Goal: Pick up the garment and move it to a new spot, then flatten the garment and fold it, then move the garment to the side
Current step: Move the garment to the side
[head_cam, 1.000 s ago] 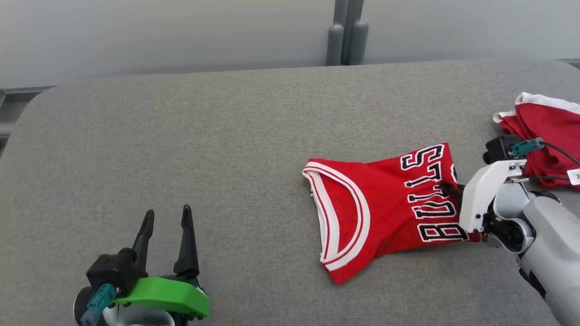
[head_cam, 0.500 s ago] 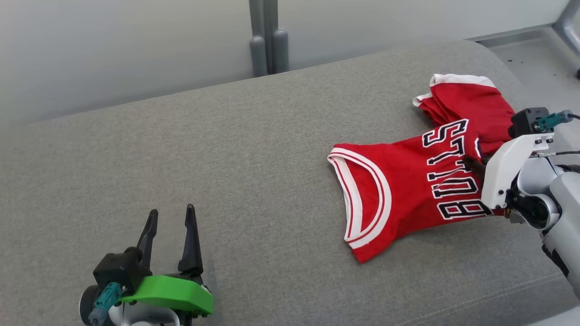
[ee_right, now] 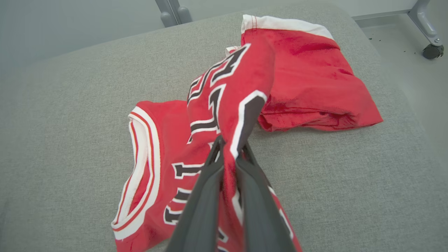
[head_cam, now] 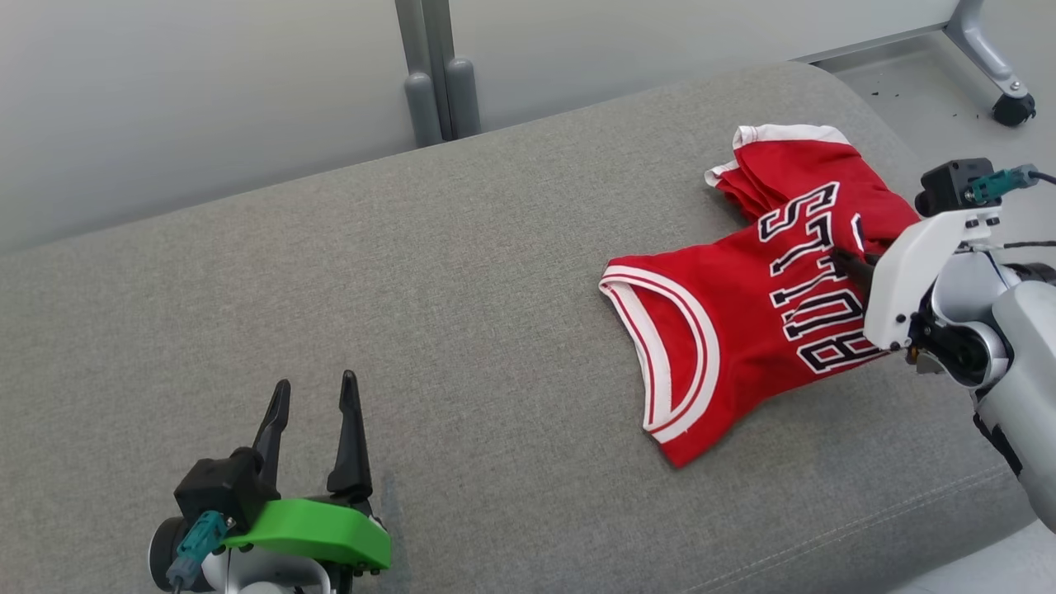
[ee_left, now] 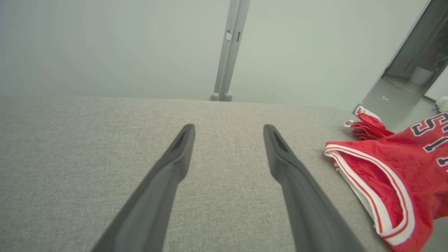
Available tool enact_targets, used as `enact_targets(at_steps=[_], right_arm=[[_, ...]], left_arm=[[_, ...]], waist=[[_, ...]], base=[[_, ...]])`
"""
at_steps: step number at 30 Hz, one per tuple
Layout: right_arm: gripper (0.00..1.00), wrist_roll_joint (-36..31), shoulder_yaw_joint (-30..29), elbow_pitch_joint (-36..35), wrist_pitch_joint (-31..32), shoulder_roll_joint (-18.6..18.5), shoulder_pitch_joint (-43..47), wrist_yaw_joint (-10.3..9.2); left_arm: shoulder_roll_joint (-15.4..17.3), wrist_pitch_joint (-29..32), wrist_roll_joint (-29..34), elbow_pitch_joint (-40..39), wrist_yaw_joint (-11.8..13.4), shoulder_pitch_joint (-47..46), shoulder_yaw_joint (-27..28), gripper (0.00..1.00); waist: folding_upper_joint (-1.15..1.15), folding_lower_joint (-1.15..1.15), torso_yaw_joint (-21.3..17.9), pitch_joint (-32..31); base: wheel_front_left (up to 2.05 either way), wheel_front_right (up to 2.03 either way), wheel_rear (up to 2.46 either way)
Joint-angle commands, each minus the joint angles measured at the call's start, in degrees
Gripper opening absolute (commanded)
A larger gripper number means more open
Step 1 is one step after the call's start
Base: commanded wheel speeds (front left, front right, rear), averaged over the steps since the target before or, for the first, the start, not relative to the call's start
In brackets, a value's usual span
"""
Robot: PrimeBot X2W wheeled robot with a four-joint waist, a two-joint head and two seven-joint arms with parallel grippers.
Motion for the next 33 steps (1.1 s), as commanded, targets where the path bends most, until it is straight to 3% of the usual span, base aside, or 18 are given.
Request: enact_targets(at_steps=[1,9,16,33], right_arm=[[0.00,-0.6,-0.3,-0.2,0.2,0.2,-1.2,-0.02],[0.00,-3.8,-1.3,0.5,2.0,2.3,-7.0,-0.02],[0.00,-6.7,-3.5,3.4,2.6,1.9,-11.8,-0.01],[0.00,-14.6,-6.9,13.8,-6.0,-3.5,-16.9,-0.02]], left_arm=[[-0.2,-0.5,-0.4,0.3,-0.4,-0.2,0.3,1.00],[-1.3,-0.6,-0.5,0.8,-0.7,0.5,0.4,1.00],[-1.8,-0.8,-0.1,1.4,-1.3,0.7,0.5,1.00],[0.4,0.6,1.4,0.7,-1.9,-2.3,-0.4,1.00]], waist=[[0.00,0.00,0.3,-0.4],[0.00,0.00,2.2,-1.6],[0.00,0.00,4.5,-1.2],[0.00,0.00,9.6,4.6]], base=[[0.00,0.00,0.00],[0.00,0.00,0.00],[0.00,0.00,0.00],[0.00,0.00,0.00]])
